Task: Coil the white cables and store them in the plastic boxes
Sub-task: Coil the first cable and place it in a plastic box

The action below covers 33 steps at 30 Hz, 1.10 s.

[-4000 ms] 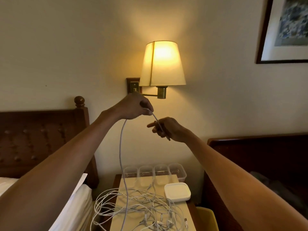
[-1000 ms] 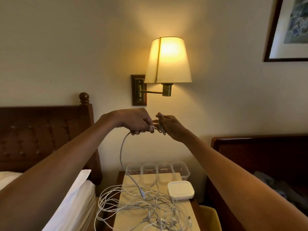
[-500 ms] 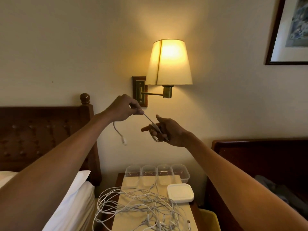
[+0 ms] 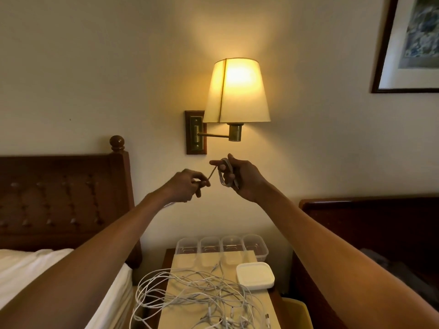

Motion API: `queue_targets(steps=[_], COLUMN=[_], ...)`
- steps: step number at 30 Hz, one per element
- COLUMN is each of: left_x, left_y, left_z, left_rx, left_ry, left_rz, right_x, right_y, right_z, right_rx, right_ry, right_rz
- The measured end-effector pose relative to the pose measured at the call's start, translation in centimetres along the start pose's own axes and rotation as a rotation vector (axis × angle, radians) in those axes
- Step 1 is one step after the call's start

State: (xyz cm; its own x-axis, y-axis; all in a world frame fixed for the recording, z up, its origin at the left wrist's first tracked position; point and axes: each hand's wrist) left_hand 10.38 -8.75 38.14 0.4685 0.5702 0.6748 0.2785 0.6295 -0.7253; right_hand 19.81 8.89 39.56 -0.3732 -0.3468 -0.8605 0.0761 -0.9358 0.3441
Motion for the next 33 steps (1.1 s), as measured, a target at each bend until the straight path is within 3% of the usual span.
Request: queue_targets(steps=[5, 10, 13, 19, 23, 33], left_x=[1.9, 4.4, 5.7, 7.2, 7.3, 4.0], left_y=[2.1, 2.5, 1.3, -2.3, -4.2, -5.0], left_z=[-0.9, -1.5, -2.0, -2.6, -2.0, -0.6], left_rx=[-0.21, -0.257, -0.275, -0.259, -0.167, 0.19], left_ry=[-0.027, 0.011, 0.08, 0.21, 0.264, 0.368], left_rz=[0.124, 0.262, 0.376, 0.341, 0.365, 0.355], right_x=[0.3, 0.9, 1.0, 0.8, 1.3, 0.6], right_y=[0.1, -0.1, -0.6, -1.1, -1.3, -0.4], right_z=[0.6, 1.6, 1.8, 0.2, -0.2, -1.1], right_rx=[0.073, 0.147, 0.174, -0.007, -0.148, -0.127], right_ry=[-0.081, -0.117, -0.157, -0.086, 0.045, 0.25], right_rz=[-0.037, -0.09, -0.322, -0.76, -0.676, -0.243])
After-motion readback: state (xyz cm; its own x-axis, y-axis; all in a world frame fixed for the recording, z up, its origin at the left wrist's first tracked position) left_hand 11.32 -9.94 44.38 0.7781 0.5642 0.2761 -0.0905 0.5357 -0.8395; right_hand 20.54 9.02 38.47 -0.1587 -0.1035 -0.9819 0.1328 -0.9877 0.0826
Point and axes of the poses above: each hand's wrist, its own z-axis towards the middle knuckle, its own y-axis out of the palm, x = y × z, and after that the axes turned 11 degrees about -y, right-handed
